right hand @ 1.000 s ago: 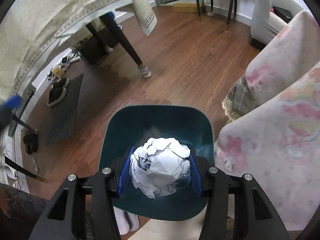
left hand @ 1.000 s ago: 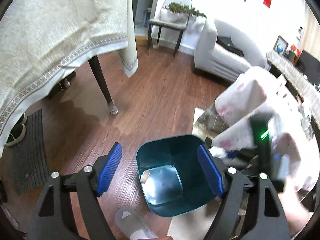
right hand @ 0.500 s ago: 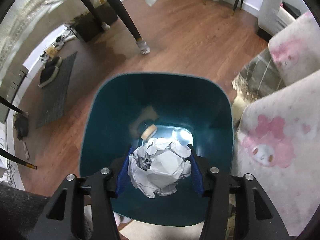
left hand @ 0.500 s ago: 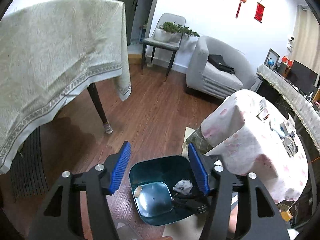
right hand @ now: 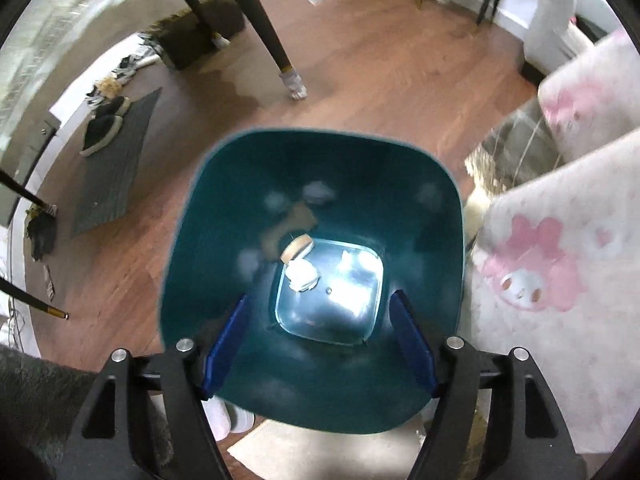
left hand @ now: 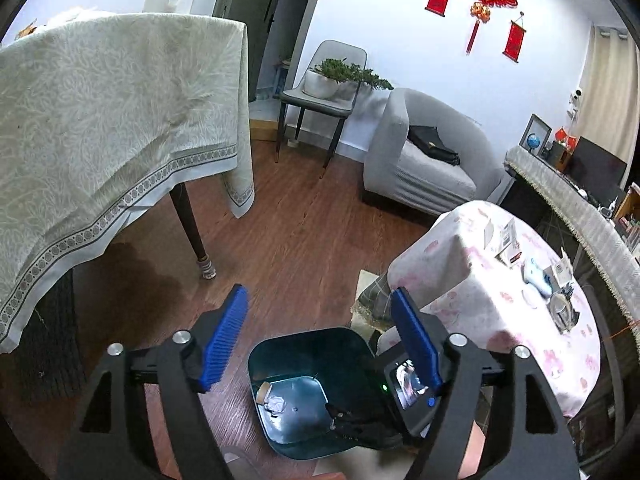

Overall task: Collect trash
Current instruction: 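Move both tools back over the table toward the remaining trash, then grasp the clear plastic lid with the left tool while the right tool grasps the tape roll, then carry the lid and tape roll over the bin and open the left tool, then lower the tape roll into the bin and open the right tool, then move both open tools from the bin back over the table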

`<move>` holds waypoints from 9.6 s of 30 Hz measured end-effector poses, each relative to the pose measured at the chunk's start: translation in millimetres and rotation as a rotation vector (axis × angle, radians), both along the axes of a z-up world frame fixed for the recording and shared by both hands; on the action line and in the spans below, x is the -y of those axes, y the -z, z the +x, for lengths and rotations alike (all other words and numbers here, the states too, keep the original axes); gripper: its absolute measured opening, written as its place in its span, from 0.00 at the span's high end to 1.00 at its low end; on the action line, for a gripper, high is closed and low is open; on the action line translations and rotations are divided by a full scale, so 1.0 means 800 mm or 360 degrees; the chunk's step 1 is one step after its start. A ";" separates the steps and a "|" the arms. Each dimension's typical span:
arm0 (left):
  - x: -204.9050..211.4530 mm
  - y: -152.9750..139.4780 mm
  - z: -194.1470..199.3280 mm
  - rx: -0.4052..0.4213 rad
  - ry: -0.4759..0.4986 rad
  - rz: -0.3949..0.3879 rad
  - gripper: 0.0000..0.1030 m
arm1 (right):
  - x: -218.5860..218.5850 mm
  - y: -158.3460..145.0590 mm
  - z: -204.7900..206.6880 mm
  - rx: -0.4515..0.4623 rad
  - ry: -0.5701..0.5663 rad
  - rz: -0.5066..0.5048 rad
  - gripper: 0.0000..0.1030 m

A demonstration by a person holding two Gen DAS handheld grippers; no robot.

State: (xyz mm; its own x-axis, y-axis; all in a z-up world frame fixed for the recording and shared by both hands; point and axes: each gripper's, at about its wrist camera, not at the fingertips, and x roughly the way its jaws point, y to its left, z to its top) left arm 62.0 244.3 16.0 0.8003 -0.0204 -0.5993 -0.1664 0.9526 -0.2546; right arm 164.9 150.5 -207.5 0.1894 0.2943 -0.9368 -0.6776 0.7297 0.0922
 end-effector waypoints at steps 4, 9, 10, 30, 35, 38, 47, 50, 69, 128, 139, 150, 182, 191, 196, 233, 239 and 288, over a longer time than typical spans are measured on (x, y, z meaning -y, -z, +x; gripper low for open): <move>0.001 -0.011 -0.001 0.0043 -0.0001 -0.0001 0.18 | 0.001 -0.040 -0.012 0.0085 -0.0072 0.0068 0.29; 0.006 -0.020 0.001 0.0075 -0.0002 0.0006 0.13 | 0.012 -0.104 -0.028 0.0243 -0.0127 0.0179 0.31; 0.007 -0.021 0.001 0.0080 -0.0002 0.0010 0.13 | 0.017 -0.117 -0.030 0.0271 -0.0127 0.0205 0.31; 0.096 -0.039 0.040 0.0146 0.0148 0.0078 0.11 | 0.170 -0.263 -0.030 0.0703 0.0103 0.0413 0.31; 0.138 -0.035 0.056 0.0150 0.0243 0.0091 0.11 | 0.223 -0.271 -0.023 0.0745 0.0224 0.0414 0.31; 0.163 -0.031 0.067 0.0148 0.0301 0.0095 0.11 | 0.251 -0.274 -0.022 0.0767 0.0287 0.0406 0.31; 0.233 -0.007 0.098 0.0113 0.0466 0.0109 0.11 | 0.332 -0.276 -0.018 0.0782 0.0449 0.0390 0.31; 0.253 -0.001 0.109 0.0093 0.0504 0.0105 0.11 | 0.351 -0.277 -0.017 0.0782 0.0478 0.0391 0.31; 0.364 0.058 0.148 -0.0109 0.0774 0.0327 0.15 | 0.425 -0.265 -0.021 0.0650 0.0603 0.0473 0.38; 0.266 0.043 0.134 -0.0081 0.0580 0.0159 0.59 | 0.322 -0.228 0.020 0.0560 0.0615 0.0386 0.83; 0.207 0.046 0.118 -0.0101 0.0467 0.0164 0.59 | 0.262 -0.233 0.017 0.0569 0.0510 0.0420 0.83; 0.152 0.059 0.099 -0.0151 0.0373 0.0182 0.59 | 0.201 -0.234 0.012 0.0550 0.0394 0.0459 0.83; 0.031 0.224 0.061 -0.0722 0.0209 0.0105 0.59 | 0.049 -0.187 0.000 0.0383 0.0108 0.0499 0.83; 0.033 0.261 0.056 -0.0872 0.0255 0.0050 0.59 | 0.035 -0.166 0.004 0.0316 0.0110 0.0439 0.83; 0.038 0.278 0.055 -0.0941 0.0282 0.0051 0.57 | 0.033 -0.147 0.012 0.0252 0.0134 0.0384 0.83; 0.012 0.119 0.014 -0.0396 0.0146 0.0201 0.27 | -0.009 0.036 0.018 -0.0092 0.0132 -0.0098 0.83; 0.013 0.080 0.008 -0.0269 0.0146 0.0212 0.40 | -0.010 0.053 0.017 -0.0122 0.0119 -0.0130 0.83; 0.099 -0.065 -0.003 0.0138 0.0217 0.0225 0.29 | 0.135 -0.258 -0.032 0.0699 0.0136 0.0351 0.47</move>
State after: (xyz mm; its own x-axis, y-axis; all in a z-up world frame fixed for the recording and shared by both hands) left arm 59.9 164.8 67.9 0.8446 -0.0525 -0.5328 -0.0169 0.9921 -0.1245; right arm 139.4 42.1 -0.8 0.5842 0.4427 -0.6803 -0.6255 0.7797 -0.0297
